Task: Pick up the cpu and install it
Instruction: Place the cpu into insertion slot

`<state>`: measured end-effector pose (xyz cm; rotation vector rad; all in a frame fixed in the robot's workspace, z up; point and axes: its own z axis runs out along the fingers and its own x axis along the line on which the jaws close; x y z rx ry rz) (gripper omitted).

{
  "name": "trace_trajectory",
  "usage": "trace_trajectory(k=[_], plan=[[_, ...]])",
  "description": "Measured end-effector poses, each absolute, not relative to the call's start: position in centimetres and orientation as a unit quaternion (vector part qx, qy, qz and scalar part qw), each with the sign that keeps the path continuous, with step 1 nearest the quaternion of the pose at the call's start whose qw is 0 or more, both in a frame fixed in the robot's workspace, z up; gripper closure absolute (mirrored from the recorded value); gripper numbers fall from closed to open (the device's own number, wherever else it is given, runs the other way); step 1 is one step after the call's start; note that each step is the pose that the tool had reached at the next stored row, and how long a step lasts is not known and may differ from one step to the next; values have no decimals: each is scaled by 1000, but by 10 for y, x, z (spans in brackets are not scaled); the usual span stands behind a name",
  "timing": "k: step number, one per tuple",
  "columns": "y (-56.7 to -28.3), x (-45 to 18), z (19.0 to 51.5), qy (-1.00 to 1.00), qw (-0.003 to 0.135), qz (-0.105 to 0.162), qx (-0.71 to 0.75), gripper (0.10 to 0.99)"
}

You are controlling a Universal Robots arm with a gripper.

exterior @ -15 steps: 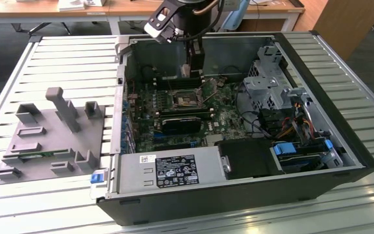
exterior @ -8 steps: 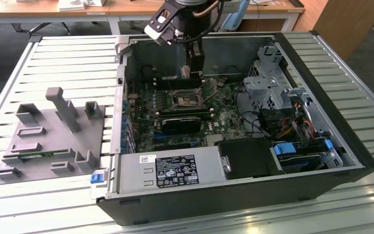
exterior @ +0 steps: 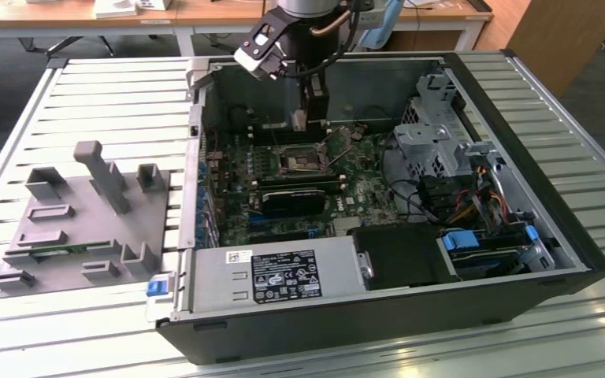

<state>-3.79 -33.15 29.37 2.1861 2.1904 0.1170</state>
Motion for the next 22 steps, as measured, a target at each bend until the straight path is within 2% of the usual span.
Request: trace_trajectory(k=[22], plan=[[-329,-38,256,709,23,37,704,561]])
